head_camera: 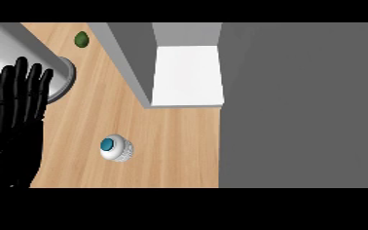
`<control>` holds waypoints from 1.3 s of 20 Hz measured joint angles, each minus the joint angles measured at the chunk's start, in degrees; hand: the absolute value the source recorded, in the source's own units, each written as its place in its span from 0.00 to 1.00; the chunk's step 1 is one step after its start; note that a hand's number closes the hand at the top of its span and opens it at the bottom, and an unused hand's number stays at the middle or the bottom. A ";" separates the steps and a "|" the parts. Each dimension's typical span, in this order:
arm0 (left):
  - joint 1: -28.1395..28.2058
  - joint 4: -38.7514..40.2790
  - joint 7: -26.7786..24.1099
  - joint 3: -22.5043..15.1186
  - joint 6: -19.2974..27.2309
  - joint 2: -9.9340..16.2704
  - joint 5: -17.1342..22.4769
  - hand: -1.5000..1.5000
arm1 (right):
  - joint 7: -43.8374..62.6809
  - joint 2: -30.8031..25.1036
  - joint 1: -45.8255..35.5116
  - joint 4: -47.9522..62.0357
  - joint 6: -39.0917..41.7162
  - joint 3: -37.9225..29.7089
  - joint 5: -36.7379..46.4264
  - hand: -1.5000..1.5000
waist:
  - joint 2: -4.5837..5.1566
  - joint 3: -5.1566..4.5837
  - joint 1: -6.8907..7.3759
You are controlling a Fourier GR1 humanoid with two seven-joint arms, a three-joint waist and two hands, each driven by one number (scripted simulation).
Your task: Pick up the bottled water, place it into the cabinet and close the cabinet
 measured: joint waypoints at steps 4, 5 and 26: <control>2.02 -2.94 1.91 -2.41 5.35 -2.55 -5.28 0.00 | 1.20 -0.82 1.88 -2.64 1.53 -0.08 -1.11 0.00 | -0.16 0.41 0.74; 3.29 -3.31 1.74 -3.94 8.20 -3.05 -7.17 0.00 | 1.15 -0.93 2.97 -3.35 2.16 0.42 -1.28 0.00 | -0.21 0.47 0.77; 20.87 -15.38 21.87 -34.80 44.17 -4.54 -23.26 0.00 | 14.65 1.77 15.84 -21.34 4.72 20.99 -1.30 0.00 | -0.53 0.76 1.46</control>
